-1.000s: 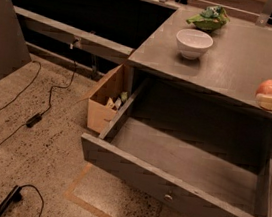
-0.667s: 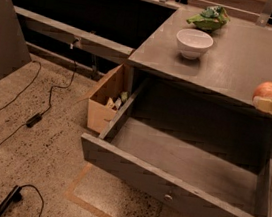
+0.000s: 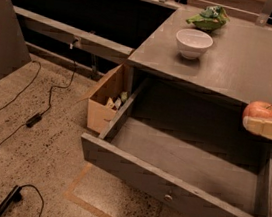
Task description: Place apple into top drawer
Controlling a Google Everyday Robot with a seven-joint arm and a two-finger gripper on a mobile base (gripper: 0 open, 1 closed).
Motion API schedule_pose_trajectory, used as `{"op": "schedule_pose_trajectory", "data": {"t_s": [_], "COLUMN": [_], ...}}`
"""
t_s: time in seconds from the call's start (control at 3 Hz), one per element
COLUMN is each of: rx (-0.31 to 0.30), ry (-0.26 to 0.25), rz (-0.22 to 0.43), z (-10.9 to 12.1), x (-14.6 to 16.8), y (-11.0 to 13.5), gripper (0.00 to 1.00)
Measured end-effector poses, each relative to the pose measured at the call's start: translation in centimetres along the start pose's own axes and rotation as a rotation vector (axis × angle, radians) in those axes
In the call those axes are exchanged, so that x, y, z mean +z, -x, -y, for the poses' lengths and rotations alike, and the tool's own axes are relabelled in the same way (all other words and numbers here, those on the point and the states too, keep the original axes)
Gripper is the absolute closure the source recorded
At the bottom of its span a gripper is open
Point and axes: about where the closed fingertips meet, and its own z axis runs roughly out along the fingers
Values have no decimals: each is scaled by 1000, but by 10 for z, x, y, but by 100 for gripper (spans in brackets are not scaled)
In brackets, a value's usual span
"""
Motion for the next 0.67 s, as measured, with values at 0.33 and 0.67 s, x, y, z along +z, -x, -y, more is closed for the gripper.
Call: {"op": "schedule_pose_trajectory", "data": {"t_s": [0.33, 0.67], "rx": [12, 0], "ry": [69, 102], "rz": [-21, -44], "z": [-24, -34], "x": [11, 30], "y": [-24, -57], "gripper": [100, 100]}}
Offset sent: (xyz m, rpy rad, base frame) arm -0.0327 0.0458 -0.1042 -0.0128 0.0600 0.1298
